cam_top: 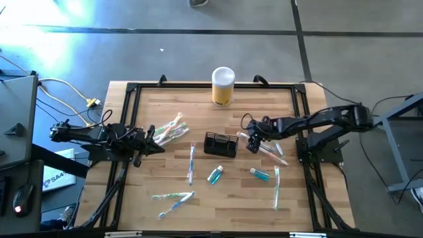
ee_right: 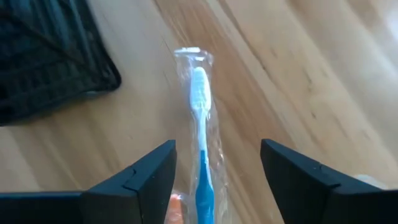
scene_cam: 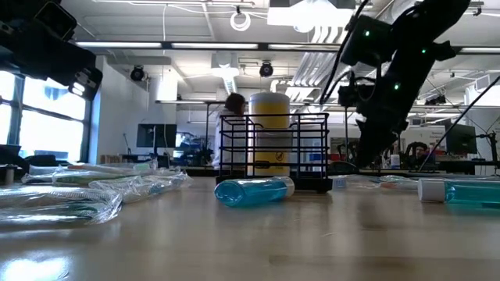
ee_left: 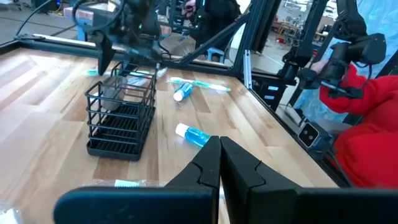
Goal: Pick & Place toothbrushing station
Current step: Put the top blue toothbrush into the wire organizer
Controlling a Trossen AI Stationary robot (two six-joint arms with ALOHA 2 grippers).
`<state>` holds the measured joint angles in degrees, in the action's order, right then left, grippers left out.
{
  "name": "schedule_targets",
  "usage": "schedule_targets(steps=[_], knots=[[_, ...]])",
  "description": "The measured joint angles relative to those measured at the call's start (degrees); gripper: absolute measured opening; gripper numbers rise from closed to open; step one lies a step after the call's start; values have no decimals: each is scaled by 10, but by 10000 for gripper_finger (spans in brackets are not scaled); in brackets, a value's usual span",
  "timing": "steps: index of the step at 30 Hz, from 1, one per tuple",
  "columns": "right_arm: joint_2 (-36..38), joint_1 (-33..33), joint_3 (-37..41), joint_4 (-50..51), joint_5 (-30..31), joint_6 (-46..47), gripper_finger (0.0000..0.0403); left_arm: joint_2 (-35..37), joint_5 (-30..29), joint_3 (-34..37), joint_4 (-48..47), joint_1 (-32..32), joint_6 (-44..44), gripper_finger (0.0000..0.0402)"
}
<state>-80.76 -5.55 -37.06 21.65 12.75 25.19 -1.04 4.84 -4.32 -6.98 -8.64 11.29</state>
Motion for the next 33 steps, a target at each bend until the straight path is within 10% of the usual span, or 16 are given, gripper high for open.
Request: schedule_targets(steps=[16,27,33], knots=[[-83,-4,-1,-72,22,-120,213,0,-16,0,-2,0,-8,0],[-84,-4,0,-72,22,-138,26,0,-16,0,-3,0,-5,0],[-84,-5,0,-70,25,-150,12,0,-16,0,-4,0,-5,0]])
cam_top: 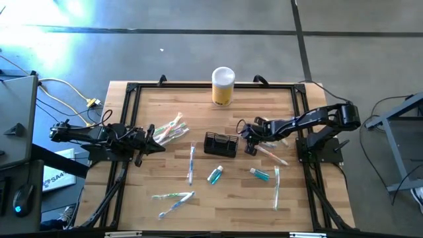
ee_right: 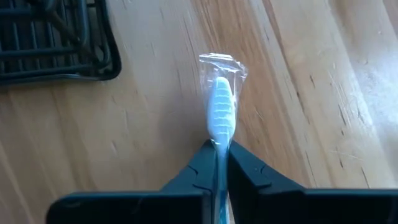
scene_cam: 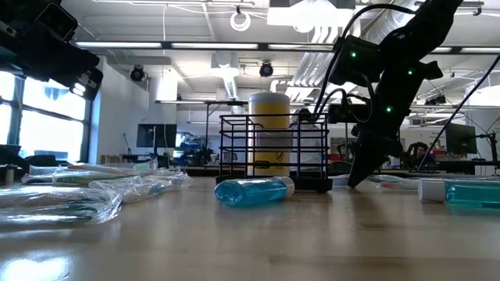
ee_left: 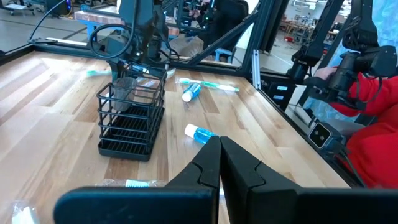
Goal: Pick & Place toothbrushing station
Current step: Put the top blue toothbrush into the wire organizer
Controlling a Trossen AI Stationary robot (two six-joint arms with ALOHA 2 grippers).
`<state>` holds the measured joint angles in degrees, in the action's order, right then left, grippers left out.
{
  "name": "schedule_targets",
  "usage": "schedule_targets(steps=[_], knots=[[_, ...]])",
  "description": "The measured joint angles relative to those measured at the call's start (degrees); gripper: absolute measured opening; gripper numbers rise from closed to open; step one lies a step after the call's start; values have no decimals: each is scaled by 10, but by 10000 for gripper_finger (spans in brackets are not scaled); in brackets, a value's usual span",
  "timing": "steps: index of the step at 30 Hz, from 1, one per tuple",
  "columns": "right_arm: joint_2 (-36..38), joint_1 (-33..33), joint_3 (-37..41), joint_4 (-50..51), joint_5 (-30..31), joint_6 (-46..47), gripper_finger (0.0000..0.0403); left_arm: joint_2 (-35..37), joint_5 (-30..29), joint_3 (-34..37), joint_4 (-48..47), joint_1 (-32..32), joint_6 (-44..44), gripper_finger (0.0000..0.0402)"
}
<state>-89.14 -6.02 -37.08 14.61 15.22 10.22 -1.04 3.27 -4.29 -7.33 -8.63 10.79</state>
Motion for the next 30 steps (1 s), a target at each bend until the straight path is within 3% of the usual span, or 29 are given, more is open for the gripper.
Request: schedule_targets(steps=[4,10,20,26,28,30], knots=[[26,4,-7,44,17,1,10,0,0,0,0,0,0,0],[94,43,-80,166,42,35,9,0,0,0,0,0,0,0],[236,197,-188,298,202,129,8,0,0,0,0,0,2,0],[303,334,-156,264,376,165,9,0,0,0,-1,0,2,0],[311,367,-126,185,420,127,8,0,0,0,-1,0,2,0],[318,383,-84,56,427,32,8,0,0,0,-1,0,1,0]])
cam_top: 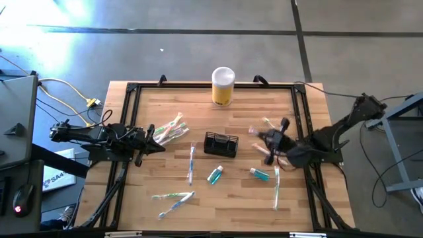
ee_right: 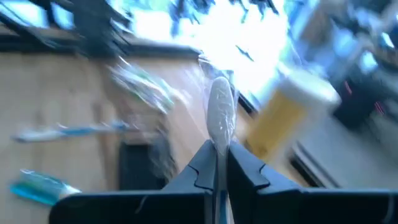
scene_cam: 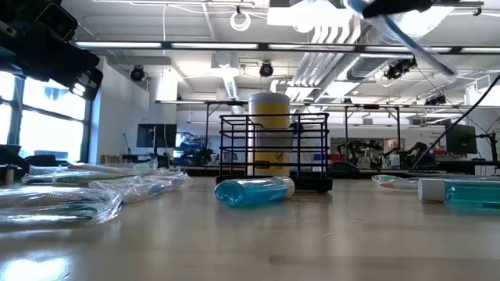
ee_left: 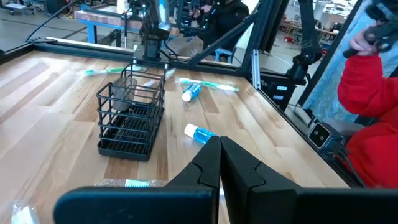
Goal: Pick & Place toothbrushing station
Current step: Put the top blue toothbrush into the wire organizer
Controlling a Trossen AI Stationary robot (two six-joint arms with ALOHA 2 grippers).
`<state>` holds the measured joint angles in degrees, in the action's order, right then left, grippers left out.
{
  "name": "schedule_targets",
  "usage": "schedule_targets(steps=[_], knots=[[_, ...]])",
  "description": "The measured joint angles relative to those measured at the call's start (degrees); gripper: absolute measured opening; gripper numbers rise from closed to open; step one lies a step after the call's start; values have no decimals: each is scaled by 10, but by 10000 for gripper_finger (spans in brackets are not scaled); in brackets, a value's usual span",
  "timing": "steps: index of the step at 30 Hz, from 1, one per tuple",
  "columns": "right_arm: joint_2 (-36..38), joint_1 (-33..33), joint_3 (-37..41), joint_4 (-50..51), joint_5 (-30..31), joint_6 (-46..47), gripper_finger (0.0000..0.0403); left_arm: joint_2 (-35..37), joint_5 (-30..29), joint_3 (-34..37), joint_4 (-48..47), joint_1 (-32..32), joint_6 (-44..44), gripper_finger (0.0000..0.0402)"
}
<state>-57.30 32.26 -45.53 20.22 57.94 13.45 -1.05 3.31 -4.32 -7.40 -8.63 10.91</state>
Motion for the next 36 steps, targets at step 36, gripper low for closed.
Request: schedule_targets(steps=[36], knots=[[-358,-375,225,-1061,-612,-90,7,0,-9,0,-1,0,-6,0]])
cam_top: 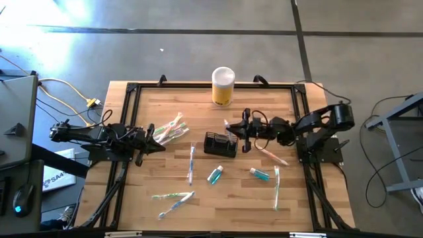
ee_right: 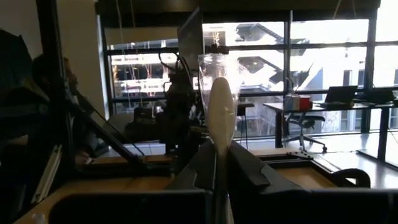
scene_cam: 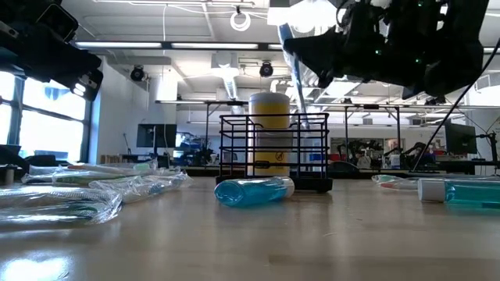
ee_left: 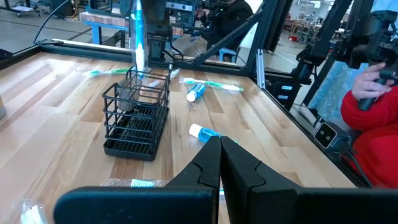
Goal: Pick & Place toothbrushing station
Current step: Put the top blue toothbrush into the wire organizer
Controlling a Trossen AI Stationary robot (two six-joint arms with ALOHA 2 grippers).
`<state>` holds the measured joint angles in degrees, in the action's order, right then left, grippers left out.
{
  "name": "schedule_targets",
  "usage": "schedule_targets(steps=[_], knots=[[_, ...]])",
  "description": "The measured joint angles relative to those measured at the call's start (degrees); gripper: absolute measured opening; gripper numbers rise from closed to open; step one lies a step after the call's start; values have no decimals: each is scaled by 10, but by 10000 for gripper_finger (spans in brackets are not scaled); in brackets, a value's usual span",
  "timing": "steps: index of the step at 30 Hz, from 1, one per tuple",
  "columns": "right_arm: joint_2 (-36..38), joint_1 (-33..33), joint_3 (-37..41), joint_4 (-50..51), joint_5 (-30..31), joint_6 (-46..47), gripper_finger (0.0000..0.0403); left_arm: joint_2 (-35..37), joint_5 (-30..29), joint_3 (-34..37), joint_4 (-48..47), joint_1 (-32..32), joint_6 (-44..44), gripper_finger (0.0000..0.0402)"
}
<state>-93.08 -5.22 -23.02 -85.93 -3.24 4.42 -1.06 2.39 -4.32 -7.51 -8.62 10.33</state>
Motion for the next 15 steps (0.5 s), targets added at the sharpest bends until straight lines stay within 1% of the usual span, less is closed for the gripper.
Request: schedule_targets(steps=[3,6,11,15], knots=[[-3,3,-1,2,27,6,7,0,-1,0,-1,0,0,0],[-3,23,0,6,86,20,7,0,-2,0,-3,0,0,0],[-3,63,4,9,136,-15,8,0,-2,0,-3,0,0,0],[-3,79,4,16,189,-26,14,0,-2,0,-3,0,0,0]])
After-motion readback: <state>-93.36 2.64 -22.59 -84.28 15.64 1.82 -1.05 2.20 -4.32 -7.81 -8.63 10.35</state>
